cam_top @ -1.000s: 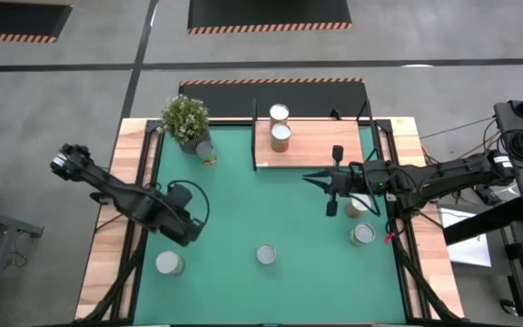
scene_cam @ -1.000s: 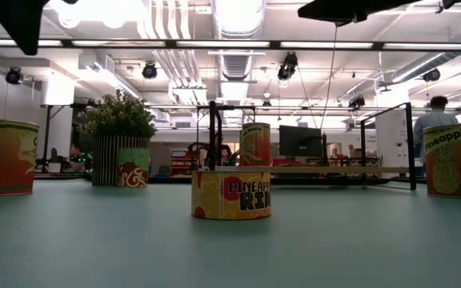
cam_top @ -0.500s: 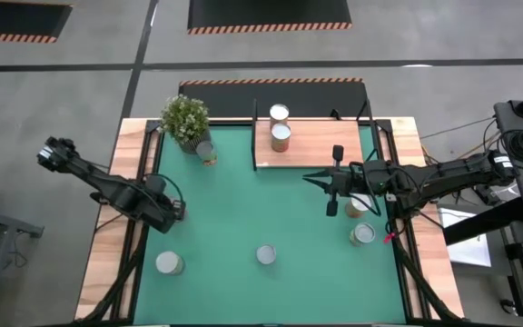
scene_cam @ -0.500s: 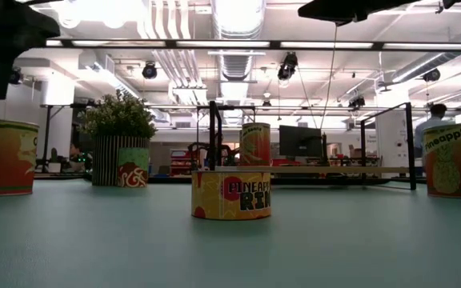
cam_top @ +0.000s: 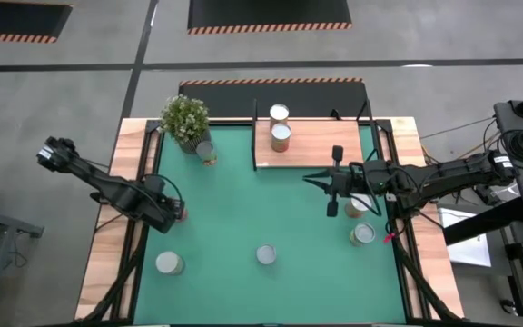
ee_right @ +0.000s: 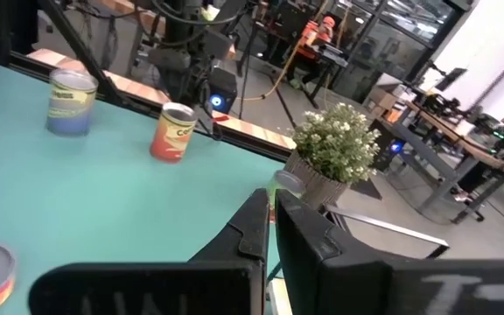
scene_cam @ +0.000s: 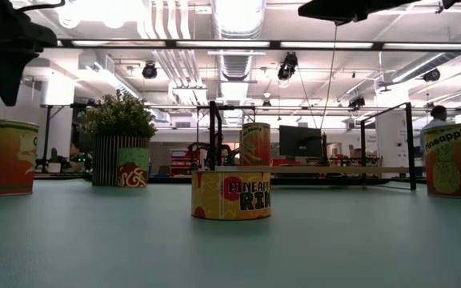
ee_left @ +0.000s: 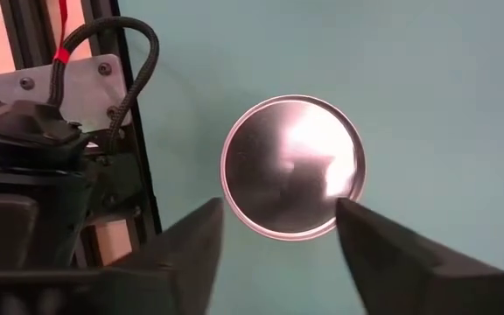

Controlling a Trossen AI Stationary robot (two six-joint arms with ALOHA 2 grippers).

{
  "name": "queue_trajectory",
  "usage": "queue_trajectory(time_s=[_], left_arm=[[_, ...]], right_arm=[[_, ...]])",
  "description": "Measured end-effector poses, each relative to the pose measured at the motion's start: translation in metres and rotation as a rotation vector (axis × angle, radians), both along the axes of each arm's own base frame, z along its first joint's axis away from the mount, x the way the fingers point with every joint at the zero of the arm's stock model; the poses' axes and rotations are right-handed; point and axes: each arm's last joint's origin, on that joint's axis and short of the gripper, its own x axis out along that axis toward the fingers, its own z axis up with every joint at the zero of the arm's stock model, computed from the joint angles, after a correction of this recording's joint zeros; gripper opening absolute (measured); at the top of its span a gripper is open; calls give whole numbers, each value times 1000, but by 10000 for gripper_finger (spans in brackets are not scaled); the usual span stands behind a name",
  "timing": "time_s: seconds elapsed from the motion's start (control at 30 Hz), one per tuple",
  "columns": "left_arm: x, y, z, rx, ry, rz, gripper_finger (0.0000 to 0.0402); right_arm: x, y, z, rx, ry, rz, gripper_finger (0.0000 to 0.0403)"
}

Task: Pick and place cans onto a shelf
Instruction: Put the orange can on the shelf

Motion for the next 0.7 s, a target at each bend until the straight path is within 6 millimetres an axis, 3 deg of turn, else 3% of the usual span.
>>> queue_trajectory(time_s=[0.17, 0.3, 0.7], left_arm=[[3, -1, -2, 10, 17, 10, 302], [4, -2, -4, 18, 25, 15, 340], [11, -5, -9, 66, 40, 20, 345]], right_arm=[[0, 0, 0, -3, 1, 5, 13], [0, 0, 0, -9, 1, 6, 13], [0, 0, 0, -8, 1, 6, 13]])
